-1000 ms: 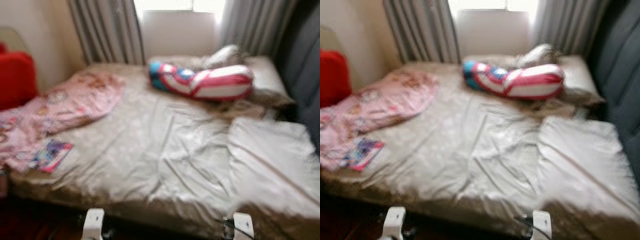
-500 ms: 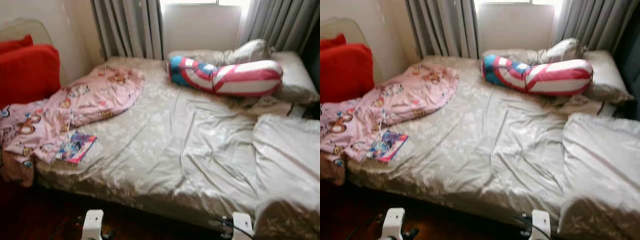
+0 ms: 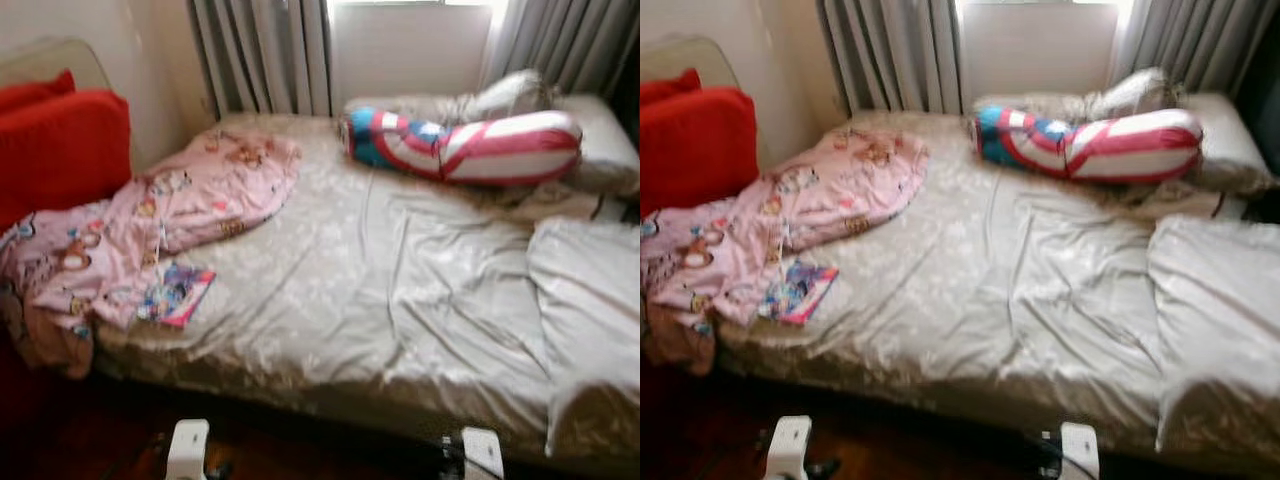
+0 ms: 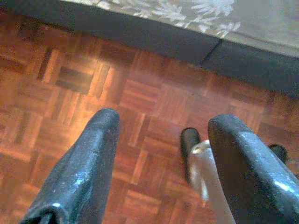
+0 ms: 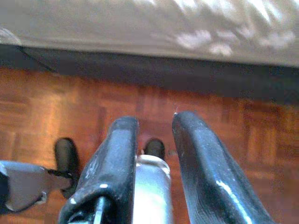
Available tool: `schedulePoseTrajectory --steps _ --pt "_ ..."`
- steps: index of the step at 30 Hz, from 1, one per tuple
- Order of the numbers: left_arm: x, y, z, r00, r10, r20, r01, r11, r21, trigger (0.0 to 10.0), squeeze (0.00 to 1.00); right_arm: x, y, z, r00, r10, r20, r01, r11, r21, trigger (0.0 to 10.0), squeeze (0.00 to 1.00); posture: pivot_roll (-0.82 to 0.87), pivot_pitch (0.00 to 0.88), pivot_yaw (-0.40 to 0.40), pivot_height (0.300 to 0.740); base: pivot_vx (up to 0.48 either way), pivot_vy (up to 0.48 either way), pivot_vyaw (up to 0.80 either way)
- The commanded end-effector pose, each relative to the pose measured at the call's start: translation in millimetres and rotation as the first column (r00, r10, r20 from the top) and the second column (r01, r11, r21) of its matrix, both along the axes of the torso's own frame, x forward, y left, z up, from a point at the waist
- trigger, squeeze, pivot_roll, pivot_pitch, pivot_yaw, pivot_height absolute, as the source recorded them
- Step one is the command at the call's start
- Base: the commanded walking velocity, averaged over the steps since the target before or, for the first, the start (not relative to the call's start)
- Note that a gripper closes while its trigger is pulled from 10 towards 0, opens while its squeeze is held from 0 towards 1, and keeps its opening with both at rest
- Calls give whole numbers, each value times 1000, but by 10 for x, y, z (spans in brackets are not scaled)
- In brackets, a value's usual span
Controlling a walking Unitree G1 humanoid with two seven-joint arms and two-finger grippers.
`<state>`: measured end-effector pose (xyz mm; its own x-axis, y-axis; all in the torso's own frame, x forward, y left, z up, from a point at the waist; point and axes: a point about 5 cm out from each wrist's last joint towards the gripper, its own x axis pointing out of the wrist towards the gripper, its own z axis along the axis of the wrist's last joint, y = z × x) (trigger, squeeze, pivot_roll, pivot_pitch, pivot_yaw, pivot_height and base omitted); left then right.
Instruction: Clean up the room
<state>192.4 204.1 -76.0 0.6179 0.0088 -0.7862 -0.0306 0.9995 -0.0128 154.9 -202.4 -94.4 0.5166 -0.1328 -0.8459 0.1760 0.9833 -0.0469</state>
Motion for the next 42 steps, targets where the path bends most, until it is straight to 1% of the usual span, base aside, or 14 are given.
schedulePoseTrajectory --steps 1,42 --pt "-21 67 -1 1000 5 -15 -5 1000 15 10000 0 82 57 24 1000 10 19 -11 1000 12 10000 0 47 0 43 726 0 334 0" --pt "-6 53 3 1000 6 -12 -6 1000 12 10000 0 102 58 31 999 27 16 -27 1000 11 10000 0 46 0 43 726 0 333 0"
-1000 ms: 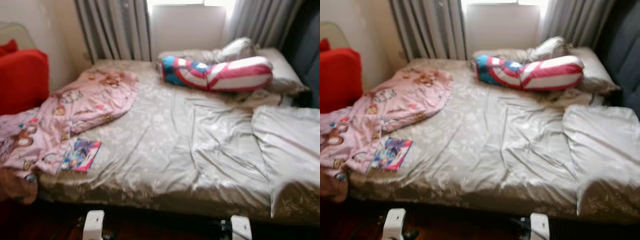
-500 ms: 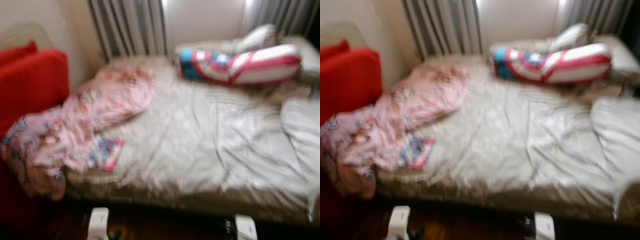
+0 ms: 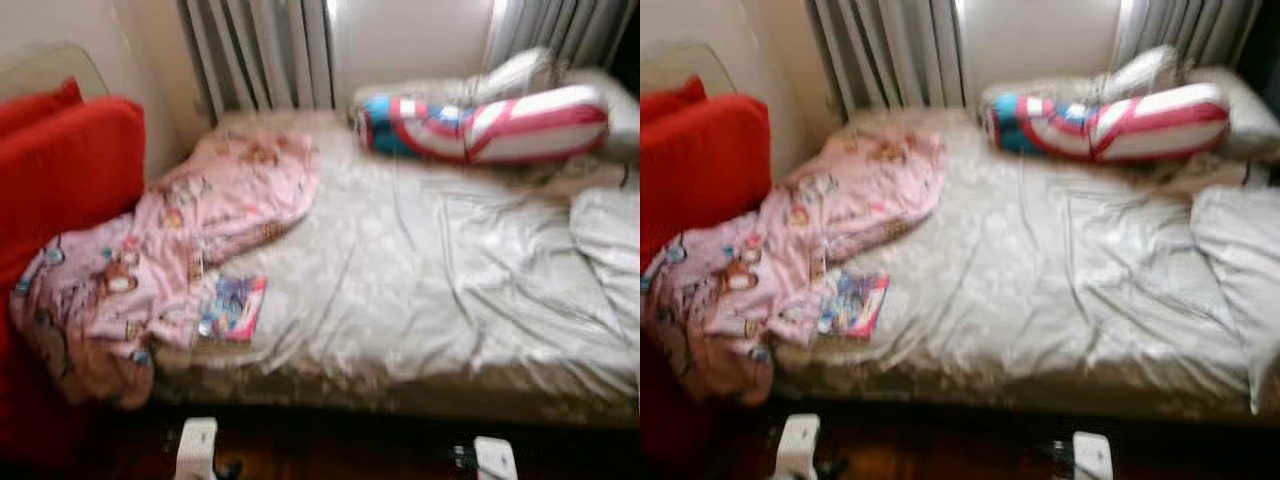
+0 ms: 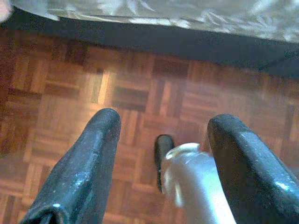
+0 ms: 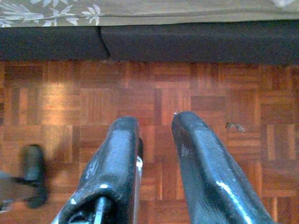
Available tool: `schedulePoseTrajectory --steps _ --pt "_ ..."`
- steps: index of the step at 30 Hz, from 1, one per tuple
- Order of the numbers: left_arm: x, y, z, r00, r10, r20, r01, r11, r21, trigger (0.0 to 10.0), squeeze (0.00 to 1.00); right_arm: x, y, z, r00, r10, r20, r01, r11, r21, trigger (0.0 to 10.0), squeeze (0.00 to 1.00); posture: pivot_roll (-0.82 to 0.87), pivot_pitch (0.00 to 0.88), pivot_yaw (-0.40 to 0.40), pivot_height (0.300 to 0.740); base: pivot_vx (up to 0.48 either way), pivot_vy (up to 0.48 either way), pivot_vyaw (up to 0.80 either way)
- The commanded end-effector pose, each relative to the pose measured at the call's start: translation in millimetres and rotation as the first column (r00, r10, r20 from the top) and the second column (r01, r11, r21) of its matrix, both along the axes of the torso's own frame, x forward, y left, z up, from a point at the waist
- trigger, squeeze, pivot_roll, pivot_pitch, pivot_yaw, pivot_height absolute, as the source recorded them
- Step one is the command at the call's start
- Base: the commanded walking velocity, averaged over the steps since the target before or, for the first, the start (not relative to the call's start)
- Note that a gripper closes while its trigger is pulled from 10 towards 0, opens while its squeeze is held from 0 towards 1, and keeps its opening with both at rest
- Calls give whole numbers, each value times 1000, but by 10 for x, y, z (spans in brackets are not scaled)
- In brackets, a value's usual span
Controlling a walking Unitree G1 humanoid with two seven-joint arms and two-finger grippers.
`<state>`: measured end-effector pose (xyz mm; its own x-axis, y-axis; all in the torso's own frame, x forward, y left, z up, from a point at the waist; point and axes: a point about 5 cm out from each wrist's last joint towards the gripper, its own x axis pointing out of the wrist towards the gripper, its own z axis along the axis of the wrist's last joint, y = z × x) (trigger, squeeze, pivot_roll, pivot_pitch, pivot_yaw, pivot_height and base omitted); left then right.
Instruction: Clean up the room
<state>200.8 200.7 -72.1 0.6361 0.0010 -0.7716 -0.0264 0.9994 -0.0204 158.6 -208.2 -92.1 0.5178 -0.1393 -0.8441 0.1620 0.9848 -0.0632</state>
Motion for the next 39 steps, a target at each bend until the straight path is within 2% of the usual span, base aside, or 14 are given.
schedulePoseTrajectory --steps 1,39 --pt "-90 87 -36 999 10 -36 -10 1000 19 10000 0 65 116 8 1000 13 17 -14 1000 28 10000 0 46 0 43 726 0 330 0" --pt "-77 95 -28 999 9 -34 -9 1000 20 10000 0 77 128 12 1000 18 19 -19 999 30 10000 0 49 0 43 726 0 333 0"
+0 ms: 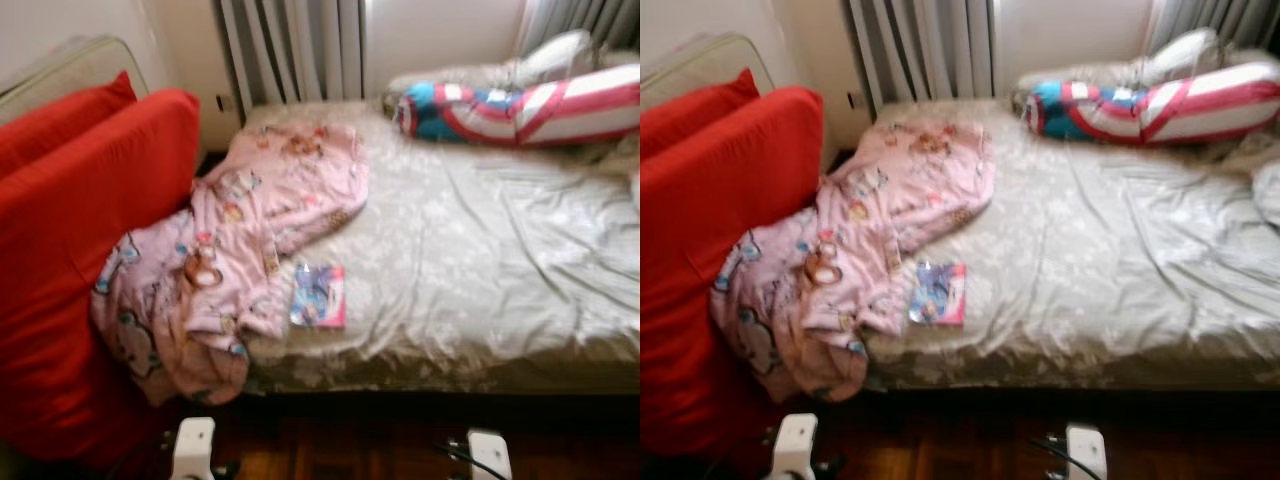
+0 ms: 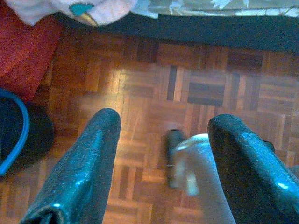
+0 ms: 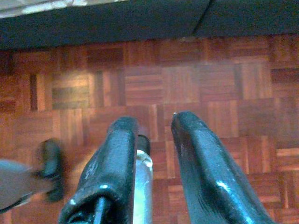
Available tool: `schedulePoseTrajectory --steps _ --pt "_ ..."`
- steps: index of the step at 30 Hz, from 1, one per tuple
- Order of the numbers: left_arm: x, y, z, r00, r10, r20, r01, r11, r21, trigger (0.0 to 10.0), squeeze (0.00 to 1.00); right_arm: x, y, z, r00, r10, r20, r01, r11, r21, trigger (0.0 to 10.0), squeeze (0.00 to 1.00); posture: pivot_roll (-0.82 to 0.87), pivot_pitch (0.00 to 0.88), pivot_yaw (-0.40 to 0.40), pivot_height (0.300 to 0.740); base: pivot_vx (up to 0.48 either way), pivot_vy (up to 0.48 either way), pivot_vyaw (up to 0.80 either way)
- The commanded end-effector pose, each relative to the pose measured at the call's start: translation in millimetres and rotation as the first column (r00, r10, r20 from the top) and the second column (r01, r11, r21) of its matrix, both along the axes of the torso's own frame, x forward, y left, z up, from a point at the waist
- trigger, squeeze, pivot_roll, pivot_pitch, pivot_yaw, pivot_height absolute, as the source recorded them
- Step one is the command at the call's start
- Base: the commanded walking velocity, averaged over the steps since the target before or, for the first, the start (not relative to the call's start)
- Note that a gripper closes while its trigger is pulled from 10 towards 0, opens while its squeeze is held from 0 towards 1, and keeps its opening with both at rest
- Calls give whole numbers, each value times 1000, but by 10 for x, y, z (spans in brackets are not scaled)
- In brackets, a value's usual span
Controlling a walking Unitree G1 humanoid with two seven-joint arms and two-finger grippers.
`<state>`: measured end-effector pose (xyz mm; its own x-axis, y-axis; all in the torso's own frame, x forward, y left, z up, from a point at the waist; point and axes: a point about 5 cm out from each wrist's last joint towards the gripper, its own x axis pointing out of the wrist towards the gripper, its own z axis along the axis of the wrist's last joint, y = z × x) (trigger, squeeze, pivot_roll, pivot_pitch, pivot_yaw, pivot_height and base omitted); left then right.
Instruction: Clean up the room
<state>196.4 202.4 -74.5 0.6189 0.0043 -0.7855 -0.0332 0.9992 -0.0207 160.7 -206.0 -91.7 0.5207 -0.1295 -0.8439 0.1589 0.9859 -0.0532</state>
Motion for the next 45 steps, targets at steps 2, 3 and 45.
schedulePoseTrajectory --steps 2,3,45 --pt "-35 75 -5 1000 3 -12 -2 1000 20 10000 0 54 102 7 1000 16 15 -16 1000 20 10000 0 49 0 43 726 0 332 0" --pt "-35 75 -5 1000 3 -12 -2 1000 20 10000 0 54 102 7 1000 16 15 -16 1000 20 10000 0 49 0 43 726 0 334 0" --pt "-19 74 5 1000 4 2 -4 1000 12 10000 0 67 108 12 999 31 19 -32 999 21 10000 0 53 0 42 726 0 181 0"
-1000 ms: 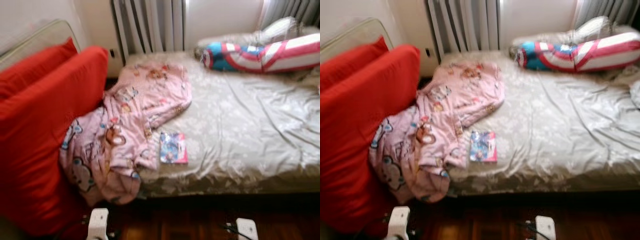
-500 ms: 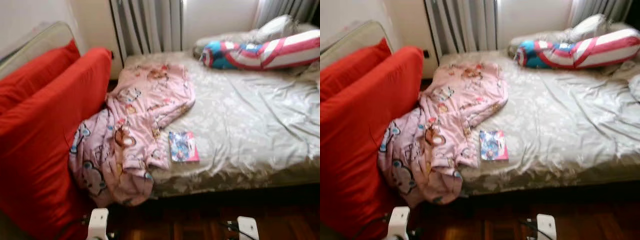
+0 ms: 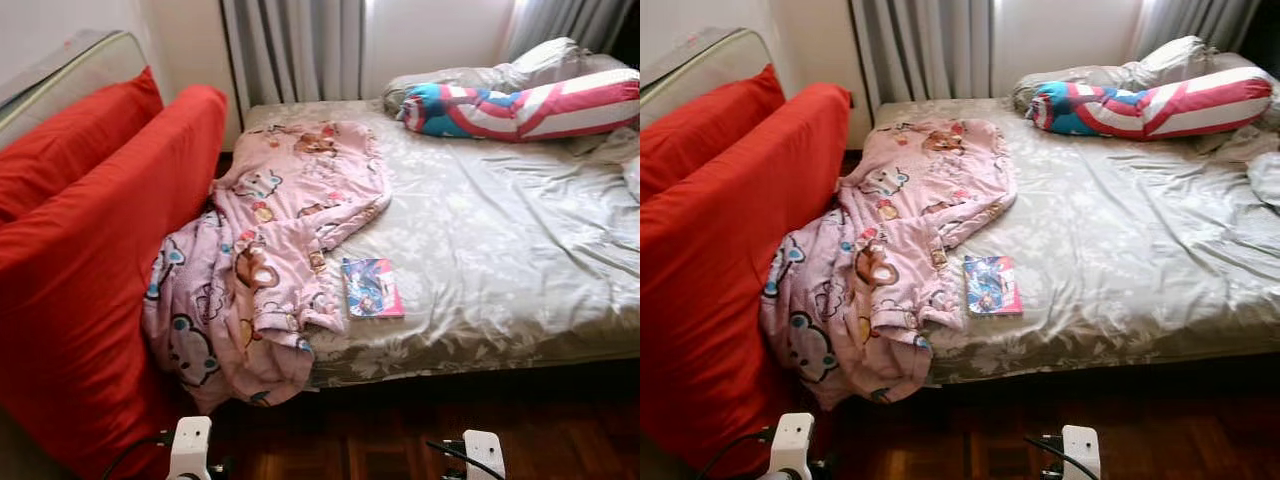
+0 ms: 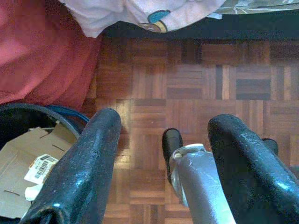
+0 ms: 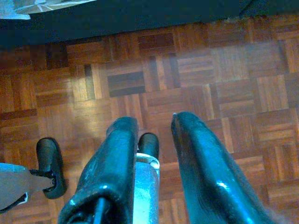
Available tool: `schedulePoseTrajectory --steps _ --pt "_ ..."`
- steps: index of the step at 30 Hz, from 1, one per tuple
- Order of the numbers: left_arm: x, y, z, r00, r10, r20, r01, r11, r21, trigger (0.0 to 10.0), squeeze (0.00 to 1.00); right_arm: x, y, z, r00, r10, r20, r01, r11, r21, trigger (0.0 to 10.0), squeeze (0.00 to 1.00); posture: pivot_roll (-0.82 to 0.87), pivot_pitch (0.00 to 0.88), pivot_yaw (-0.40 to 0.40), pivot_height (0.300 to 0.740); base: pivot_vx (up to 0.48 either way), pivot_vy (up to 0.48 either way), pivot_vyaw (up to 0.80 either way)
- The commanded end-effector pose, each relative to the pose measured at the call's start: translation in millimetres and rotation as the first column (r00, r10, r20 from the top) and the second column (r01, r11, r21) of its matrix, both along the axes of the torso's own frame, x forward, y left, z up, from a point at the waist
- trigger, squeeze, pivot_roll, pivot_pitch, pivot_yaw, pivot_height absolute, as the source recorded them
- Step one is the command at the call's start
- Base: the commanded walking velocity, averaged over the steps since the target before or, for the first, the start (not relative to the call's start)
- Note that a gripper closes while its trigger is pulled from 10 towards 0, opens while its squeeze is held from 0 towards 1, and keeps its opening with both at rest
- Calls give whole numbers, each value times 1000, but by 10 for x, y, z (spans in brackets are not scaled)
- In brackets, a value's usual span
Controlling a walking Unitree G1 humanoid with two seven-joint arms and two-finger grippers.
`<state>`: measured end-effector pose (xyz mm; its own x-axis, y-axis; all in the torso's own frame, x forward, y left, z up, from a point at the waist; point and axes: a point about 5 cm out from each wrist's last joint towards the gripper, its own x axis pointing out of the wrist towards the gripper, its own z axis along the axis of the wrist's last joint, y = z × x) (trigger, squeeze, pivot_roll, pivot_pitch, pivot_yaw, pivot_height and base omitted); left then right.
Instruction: Clean up the room
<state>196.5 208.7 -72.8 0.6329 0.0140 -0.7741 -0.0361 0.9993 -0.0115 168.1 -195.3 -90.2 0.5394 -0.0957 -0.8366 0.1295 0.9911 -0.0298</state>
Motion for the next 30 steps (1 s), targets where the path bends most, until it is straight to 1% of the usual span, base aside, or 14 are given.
schedulePoseTrajectory --steps 1,5,9,16,18,30 --pt "-21 11 -12 1000 1 -15 -1 1000 2 10000 0 -5 3 -2 1000 6 1 -6 1000 -1 10000 0 53 0 42 726 0 0 0" --pt "-20 13 -11 1000 2 -14 -2 1000 2 10000 0 -5 6 -3 1000 16 -4 -16 1000 -3 10000 0 52 0 44 726 0 0 0" --pt "-19 14 -10 1000 1 -13 -1 1000 3 10000 0 -2 9 -2 1000 22 -3 -22 1000 -2 10000 0 51 0 45 726 276 0 0" --pt "-14 15 -7 1000 -4 -13 4 1000 2 10000 0 4 11 0 1000 25 -1 -25 1000 -6 10000 0 46 0 49 726 344 0 745" --pt "-9 13 -5 1000 -10 -13 10 1000 3 10000 0 2 12 0 1000 -3 3 3 1000 6 10000 0 43 0 50 726 356 0 0" --pt "3 11 1 1000 -9 -9 9 1000 0 10000 0 14 13 4 1000 -7 7 6 1000 10 10000 0 42 0 52 726 370 0 0"
